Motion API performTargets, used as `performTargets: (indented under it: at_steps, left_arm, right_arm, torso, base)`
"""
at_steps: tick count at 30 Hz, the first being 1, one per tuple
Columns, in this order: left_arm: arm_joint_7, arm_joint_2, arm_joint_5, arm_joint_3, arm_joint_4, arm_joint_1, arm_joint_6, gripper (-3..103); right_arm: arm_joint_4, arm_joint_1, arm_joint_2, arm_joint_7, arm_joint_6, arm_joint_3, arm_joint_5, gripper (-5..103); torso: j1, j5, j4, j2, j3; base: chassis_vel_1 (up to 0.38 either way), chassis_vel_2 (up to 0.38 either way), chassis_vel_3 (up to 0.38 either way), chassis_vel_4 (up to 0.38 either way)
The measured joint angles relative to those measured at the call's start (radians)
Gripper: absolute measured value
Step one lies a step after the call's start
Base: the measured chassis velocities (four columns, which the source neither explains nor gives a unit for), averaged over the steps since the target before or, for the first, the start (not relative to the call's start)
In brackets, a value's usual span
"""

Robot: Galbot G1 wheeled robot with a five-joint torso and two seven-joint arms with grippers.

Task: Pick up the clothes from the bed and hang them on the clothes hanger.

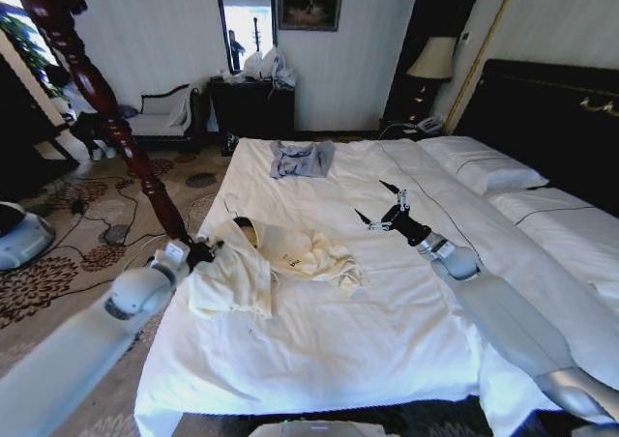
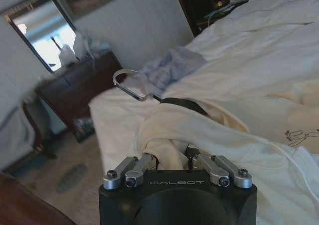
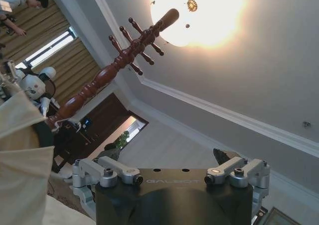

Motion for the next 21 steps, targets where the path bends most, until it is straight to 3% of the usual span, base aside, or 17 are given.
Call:
performTargets:
  at_steps: [6, 11, 12, 13, 18, 21]
  left_arm:
    - [0.010, 0.058, 0.030, -0.030, -0.002, -0.025, -0.009, 26]
    - [0.039, 0.145, 0.050, -0.069, 0.002, -0.055, -0.028, 26]
    - [0.055, 0.181, 0.048, -0.075, 0.006, -0.069, -0.042, 26]
    - [0.102, 0.265, 0.036, -0.082, 0.019, -0.106, -0.088, 26]
    - [0.158, 0.346, -0.029, -0.075, 0.049, -0.187, -0.136, 26]
    - [0.186, 0.359, -0.046, -0.069, 0.080, -0.232, -0.158, 26]
  right_arm:
    - [-0.004, 0.000, 0.011, 0.003, 0.000, 0.006, -0.004, 100]
    - [-0.015, 0.002, 0.018, 0.004, 0.000, 0.012, -0.004, 100]
    - [-0.020, 0.005, 0.022, 0.004, 0.000, 0.012, -0.003, 100]
    - [-0.028, 0.016, 0.037, 0.004, 0.000, 0.010, -0.001, 100]
    - [-0.038, 0.031, 0.067, 0.004, 0.001, 0.001, -0.001, 100]
    - [-0.040, 0.034, 0.076, 0.004, 0.001, -0.002, -0.002, 100]
  torso:
    - [0.000, -0.0006, 0.0006, 0.000, 0.000]
    - [0.000, -0.0003, 0.0002, 0.000, 0.000]
    - [0.000, -0.0002, 0.0003, 0.000, 0.000]
    - [0.000, -0.0003, 0.0004, 0.000, 0.000]
    - [0.000, 0.0000, 0.0004, 0.000, 0.000]
    - [0.000, 0.0000, 0.0004, 0.000, 0.000]
  base:
    - [0.000, 0.000, 0.000, 0.000]
    - [0.000, 0.000, 0.000, 0.000]
    - [0.000, 0.000, 0.000, 0.000]
    - [0.000, 0.000, 0.000, 0.000]
    - [0.000, 0.000, 0.000, 0.000]
    - [0.000, 0.000, 0.000, 0.000]
